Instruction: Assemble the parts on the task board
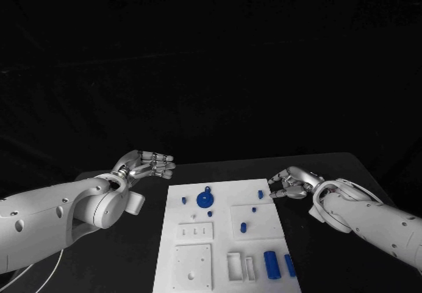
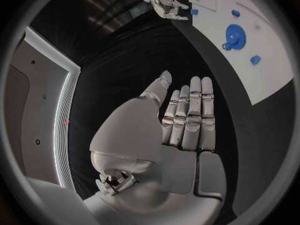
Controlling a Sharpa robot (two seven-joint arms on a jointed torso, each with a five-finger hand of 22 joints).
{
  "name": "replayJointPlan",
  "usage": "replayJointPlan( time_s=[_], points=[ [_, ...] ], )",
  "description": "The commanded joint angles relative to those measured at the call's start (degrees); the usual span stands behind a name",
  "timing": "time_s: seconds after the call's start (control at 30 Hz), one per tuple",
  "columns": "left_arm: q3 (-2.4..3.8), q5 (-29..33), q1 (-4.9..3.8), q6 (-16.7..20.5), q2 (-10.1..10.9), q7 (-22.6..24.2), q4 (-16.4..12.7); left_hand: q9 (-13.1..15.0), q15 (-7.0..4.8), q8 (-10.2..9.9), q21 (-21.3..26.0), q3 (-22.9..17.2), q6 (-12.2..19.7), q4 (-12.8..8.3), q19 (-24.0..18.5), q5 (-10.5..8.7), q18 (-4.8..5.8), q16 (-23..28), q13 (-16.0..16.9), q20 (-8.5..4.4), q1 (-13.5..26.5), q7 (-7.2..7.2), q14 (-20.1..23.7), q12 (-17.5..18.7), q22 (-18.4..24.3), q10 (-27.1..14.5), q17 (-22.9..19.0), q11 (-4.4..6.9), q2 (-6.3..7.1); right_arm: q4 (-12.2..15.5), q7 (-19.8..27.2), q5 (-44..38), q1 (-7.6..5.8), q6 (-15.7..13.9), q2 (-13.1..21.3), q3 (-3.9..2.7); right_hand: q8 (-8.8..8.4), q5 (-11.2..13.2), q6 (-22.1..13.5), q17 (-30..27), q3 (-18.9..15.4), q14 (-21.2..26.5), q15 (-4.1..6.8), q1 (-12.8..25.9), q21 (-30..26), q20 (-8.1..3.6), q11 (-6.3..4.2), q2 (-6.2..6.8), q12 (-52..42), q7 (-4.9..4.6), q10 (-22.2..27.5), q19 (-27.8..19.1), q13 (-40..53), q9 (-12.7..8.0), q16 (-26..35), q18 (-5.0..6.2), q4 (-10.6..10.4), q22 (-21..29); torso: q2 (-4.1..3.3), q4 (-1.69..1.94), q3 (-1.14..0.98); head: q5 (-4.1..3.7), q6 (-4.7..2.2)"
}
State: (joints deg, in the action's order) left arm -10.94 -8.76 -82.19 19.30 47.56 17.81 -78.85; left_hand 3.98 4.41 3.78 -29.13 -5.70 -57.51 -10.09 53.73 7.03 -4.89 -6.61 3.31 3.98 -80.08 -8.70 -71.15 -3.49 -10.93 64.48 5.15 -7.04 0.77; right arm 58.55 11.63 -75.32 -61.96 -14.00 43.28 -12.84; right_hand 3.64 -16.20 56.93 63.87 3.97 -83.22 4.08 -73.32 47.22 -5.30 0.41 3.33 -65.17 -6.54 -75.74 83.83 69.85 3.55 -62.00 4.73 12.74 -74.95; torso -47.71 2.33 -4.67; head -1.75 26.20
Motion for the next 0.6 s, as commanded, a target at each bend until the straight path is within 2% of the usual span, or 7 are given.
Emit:
replayJointPlan(
  time_s=[0.03, 0.27, 0.4, 0.6],
  points=[
    [0.04, -0.25, 0.0, -0.9, -0.09, 0.9, -0.02, -0.03, 0.31, -0.1, 0.0, 0.1, 0.19, -0.26, -0.26, 0.25, 0.16, 0.27, 0.08, -0.32, 0.4, -0.02, 0.02, 0.03, 0.04, 0.54, -0.1, 0.03, -0.27, -0.36, 0.98, -0.42, 0.44, 1.63, -0.48, -0.02, -0.16, -0.09, -0.13, 0.1, 0.15, 0.01, -0.33, -0.36, -0.25, 0.38, 0.04, 0.14, 0.11, 0.0, 0.48, 2.29, -0.08, -0.05, 0.32, 0.23, 0.2, -5.67, -0.01, -0.04, 0.02, 0.06, 0.35],
    [0.04, -0.25, 0.01, -0.83, -0.16, 0.89, 0.13, -0.03, 0.38, -0.09, 0.05, 0.12, 0.2, -0.3, -0.29, 0.25, 0.19, 0.36, 0.07, -0.3, 0.46, -0.03, 0.14, 0.05, 0.08, 0.32, -0.13, -0.04, -0.2, -0.97, 1.19, -0.43, 0.94, 1.84, -1.16, -0.02, -0.12, 0.29, 0.41, 0.27, 0.12, -0.04, -0.32, 0.09, -0.13, 0.38, 0.04, -0.09, -0.11, 0.02, 0.4, 2.33, 0.01, -0.03, 0.22, 0.22, -0.09, -5.7, 0.05, -0.01, 0.13, 0.22, 0.54],
    [0.04, -0.25, 0.01, -0.8, -0.17, 0.89, 0.19, -0.02, 0.39, -0.09, 0.06, 0.11, 0.2, -0.34, -0.29, 0.27, 0.18, 0.38, 0.07, -0.29, 0.42, -0.03, 0.16, 0.06, 0.1, 0.17, -0.14, -0.08, -0.2, -1.05, 1.28, -0.43, 1.33, 2.11, -1.44, -0.02, -0.08, 0.19, 1.68, 0.33, 0.23, -0.05, -0.3, 0.07, -0.1, 0.37, 0.0, -0.22, -0.22, 0.11, 0.36, 2.33, 0.08, 0.02, 0.2, 0.19, 0.02, -5.71, 0.04, -0.07, 0.08, 0.26, 0.63],
    [0.04, -0.25, 0.01, -0.77, -0.14, 0.88, 0.21, -0.02, 0.39, -0.09, 0.06, 0.11, 0.2, -0.34, -0.29, 0.27, 0.18, 0.38, 0.07, -0.29, 0.42, -0.03, 0.16, 0.06, 0.1, 0.17, -0.14, -0.08, -0.2, -1.05, 1.47, -0.43, 1.79, 2.25, -1.77, -0.01, -0.08, 0.28, 2.09, 0.42, 0.39, -0.06, -0.26, 0.09, 0.08, 0.34, -0.04, -0.43, -0.36, 0.19, 0.28, 2.35, 0.16, 0.02, 0.14, 0.12, 0.19, -5.75, 0.04, -0.12, 0.04, 0.31, 0.35]
  ],
)
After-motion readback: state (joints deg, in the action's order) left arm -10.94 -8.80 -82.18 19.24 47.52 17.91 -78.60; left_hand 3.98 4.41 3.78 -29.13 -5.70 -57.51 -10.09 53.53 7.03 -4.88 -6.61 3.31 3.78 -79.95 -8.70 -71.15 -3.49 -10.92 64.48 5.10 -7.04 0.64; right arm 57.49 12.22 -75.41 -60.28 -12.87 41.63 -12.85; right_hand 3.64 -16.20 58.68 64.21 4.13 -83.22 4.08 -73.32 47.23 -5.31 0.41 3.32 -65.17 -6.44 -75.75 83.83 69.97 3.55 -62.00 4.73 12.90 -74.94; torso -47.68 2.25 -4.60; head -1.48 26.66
